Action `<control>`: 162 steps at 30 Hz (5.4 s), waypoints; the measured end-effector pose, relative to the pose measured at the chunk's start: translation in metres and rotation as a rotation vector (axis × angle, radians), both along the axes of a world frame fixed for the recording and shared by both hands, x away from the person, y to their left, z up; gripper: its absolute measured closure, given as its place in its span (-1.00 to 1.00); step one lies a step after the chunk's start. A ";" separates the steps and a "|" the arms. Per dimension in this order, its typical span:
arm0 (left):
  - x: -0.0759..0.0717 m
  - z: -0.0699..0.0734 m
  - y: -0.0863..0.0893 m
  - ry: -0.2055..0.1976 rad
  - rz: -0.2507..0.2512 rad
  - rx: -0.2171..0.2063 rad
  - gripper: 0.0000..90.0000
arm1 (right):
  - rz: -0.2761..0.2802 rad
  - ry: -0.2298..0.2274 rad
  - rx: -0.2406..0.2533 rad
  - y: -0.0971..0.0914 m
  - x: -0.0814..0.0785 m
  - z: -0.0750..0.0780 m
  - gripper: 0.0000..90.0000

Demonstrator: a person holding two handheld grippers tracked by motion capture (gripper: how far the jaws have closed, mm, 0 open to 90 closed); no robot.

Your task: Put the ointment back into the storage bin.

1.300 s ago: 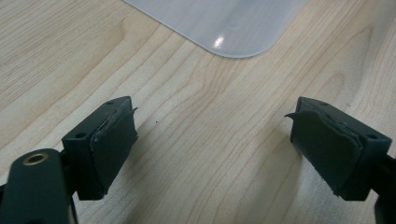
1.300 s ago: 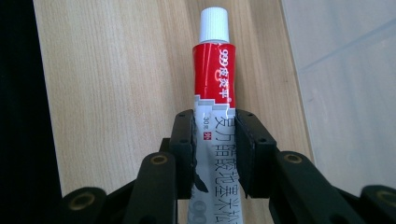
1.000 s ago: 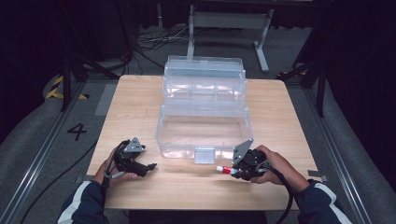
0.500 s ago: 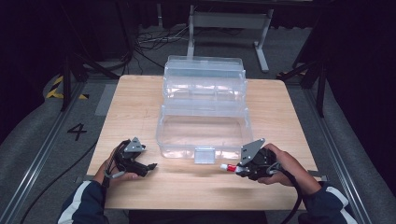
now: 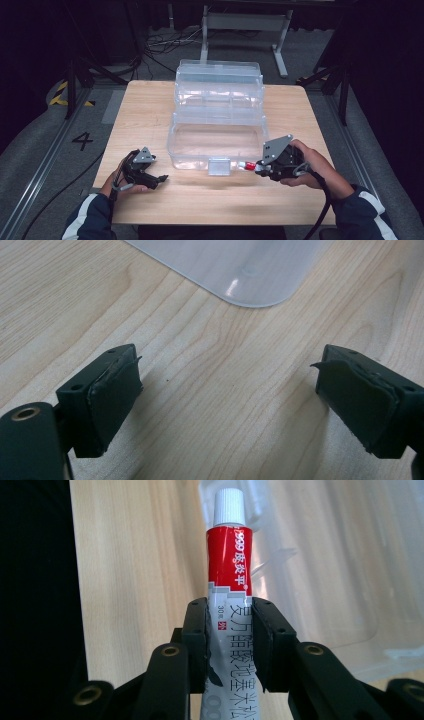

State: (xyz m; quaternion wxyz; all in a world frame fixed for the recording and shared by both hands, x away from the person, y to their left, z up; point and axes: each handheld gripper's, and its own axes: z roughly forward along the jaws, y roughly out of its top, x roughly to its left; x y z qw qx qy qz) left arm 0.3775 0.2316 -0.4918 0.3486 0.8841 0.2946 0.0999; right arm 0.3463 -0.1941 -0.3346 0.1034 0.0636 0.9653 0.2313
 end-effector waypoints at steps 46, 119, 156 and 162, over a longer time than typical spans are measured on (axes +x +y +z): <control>-0.001 0.000 0.000 0.001 0.008 -0.002 -0.76 | -0.026 -0.006 -0.130 0.051 0.101 -0.009 0.57; -0.001 0.000 0.000 -0.002 0.008 0.000 -0.76 | -0.004 0.141 -0.224 0.046 0.117 -0.056 0.42; -0.002 0.006 -0.006 0.019 0.019 0.044 -0.65 | -0.127 -0.042 0.222 -0.041 0.078 -0.021 0.21; -0.008 0.016 -0.008 -0.015 0.018 0.036 -0.57 | -0.145 -0.102 0.273 -0.048 0.075 -0.017 0.12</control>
